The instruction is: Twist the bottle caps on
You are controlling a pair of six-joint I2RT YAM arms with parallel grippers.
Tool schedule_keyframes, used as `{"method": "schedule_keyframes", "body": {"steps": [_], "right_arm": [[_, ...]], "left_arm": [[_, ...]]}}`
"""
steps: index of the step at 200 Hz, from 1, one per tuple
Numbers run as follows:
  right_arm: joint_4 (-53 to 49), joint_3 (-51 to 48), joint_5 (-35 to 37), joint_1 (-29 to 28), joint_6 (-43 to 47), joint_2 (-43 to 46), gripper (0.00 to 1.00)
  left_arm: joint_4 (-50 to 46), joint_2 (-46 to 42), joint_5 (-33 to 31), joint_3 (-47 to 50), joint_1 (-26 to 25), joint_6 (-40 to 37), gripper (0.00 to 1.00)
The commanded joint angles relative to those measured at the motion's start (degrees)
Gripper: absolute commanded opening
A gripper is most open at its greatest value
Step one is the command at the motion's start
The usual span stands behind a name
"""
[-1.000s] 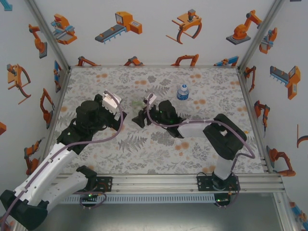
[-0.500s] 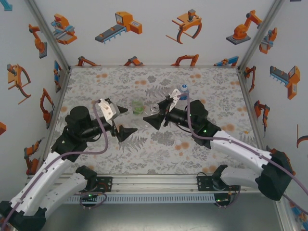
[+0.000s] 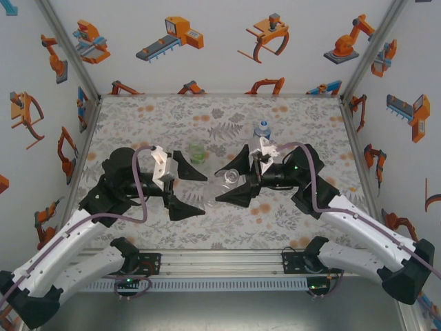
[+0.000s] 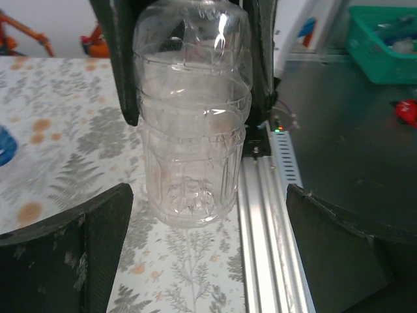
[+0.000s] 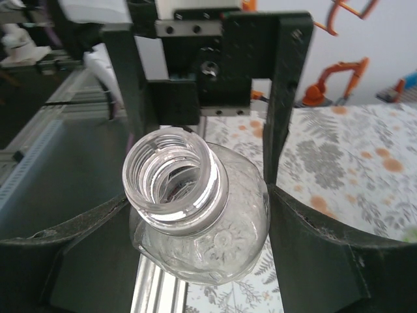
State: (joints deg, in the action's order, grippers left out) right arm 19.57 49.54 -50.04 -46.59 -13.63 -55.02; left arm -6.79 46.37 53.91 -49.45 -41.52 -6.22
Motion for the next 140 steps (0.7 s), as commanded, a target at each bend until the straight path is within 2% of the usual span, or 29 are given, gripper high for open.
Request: {"method": "schedule_keyframes", "body": {"steps": [1,31,82,140], "right_arm": [[4.85,2.44,-7.18,-0.19,-3.37,0.66,0.37],[8.43,3.13,-9.02,-0.5,-5.65,0.26,0.35],[7.06,3.98,-5.52,-0.78,-5.61,-0.22,0.33],[4.0,4.07,-3.28,-0.86,-3.43,0.4,0.28]], "left_arm": [[-1.58,2.46,2.55,-3.28,-1.9,-0.04,0.92],[-2.68,6.87,1.44,-6.29,-4.01,0.32,0.9],[-2.38,10.97,-1.09,-8.73,-7.54,-0.68,0.85],[-2.42,12.56,-0.56,-9.45,-8.66,-0.84,0.7]]}}
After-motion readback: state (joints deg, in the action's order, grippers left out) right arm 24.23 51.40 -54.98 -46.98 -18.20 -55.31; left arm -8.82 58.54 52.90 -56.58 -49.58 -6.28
